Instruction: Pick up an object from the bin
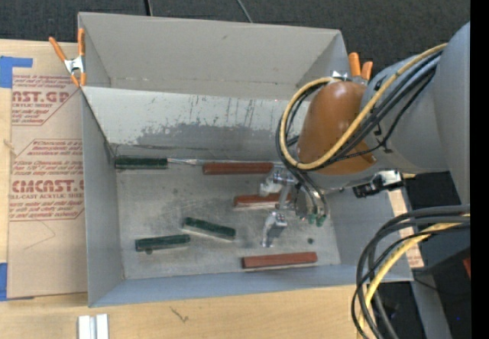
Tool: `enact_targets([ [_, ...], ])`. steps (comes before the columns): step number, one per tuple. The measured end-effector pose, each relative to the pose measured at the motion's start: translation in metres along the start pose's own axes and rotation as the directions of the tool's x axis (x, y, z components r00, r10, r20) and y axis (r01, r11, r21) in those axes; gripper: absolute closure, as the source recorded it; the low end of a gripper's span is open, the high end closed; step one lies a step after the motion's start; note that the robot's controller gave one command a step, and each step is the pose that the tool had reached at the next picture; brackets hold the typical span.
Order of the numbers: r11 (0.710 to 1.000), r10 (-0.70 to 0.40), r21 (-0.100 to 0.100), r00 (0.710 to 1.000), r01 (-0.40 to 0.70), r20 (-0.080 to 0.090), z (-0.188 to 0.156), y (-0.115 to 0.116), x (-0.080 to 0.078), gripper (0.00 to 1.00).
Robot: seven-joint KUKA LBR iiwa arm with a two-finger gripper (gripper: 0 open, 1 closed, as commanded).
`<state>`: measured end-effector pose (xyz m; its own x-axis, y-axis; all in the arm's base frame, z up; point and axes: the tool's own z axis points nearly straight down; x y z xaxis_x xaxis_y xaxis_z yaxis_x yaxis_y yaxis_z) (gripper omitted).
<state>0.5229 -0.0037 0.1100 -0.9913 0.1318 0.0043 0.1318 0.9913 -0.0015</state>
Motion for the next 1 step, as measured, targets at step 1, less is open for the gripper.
enact_targets([
  [1, 1.0, 0.007, -0.002, 1.0, -0.007, 0.006, -0.0142, 0.0208, -0.0097, 0.0],
])
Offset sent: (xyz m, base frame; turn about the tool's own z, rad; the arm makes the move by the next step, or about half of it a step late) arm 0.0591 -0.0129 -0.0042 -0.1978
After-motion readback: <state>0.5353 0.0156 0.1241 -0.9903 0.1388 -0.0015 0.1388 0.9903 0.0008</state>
